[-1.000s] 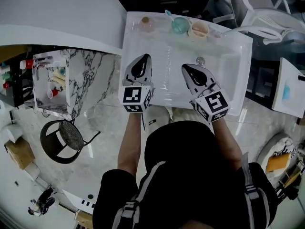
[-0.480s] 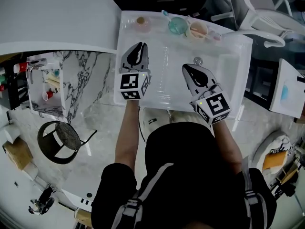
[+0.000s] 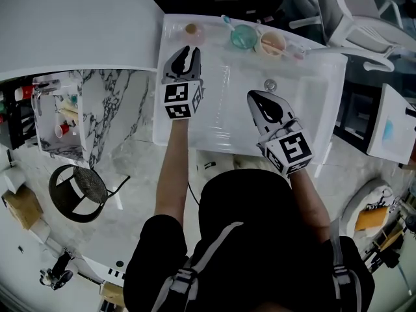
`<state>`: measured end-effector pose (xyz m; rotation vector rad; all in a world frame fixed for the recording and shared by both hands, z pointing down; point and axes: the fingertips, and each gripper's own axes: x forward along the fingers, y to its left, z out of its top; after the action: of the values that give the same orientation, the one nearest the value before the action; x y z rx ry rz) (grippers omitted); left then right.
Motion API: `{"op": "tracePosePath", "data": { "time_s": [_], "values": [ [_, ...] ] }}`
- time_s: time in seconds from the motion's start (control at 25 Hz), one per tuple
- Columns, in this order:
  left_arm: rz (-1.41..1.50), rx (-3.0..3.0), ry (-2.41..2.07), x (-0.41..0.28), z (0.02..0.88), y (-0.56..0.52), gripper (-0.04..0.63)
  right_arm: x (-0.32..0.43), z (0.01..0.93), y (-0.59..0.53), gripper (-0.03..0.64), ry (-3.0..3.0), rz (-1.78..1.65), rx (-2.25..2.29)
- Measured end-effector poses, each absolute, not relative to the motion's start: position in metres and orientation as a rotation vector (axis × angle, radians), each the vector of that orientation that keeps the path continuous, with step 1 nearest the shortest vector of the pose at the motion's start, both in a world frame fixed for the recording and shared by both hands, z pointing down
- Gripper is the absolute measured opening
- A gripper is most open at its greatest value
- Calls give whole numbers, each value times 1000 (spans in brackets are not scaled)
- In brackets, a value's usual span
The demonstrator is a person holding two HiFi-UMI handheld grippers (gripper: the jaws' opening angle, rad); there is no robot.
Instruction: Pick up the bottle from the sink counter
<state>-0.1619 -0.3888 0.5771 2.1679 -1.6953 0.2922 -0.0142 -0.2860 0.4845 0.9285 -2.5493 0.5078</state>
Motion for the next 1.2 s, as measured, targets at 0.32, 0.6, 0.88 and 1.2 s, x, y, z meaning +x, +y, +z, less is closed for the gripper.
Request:
{"op": "tracePosePath", "data": {
  "time_s": [0.32,0.6,0.88,1.2],
  "values": [
    [321,2163,-1703,-168,594,-407,95,-10,492,-286,3,-2504,468,978],
    [311,2163,-1738,-173,599,-425,109,-11,494,-283,-5,-2497,456,986],
    [306,2169,-1747,-173,604,-439,143,-8,494,-284,-3,-2491,454,1005],
    [307,2152,-1778,-170,609,-445,150,-3,498,-283,-4,-2481,485,992]
  ]
}}
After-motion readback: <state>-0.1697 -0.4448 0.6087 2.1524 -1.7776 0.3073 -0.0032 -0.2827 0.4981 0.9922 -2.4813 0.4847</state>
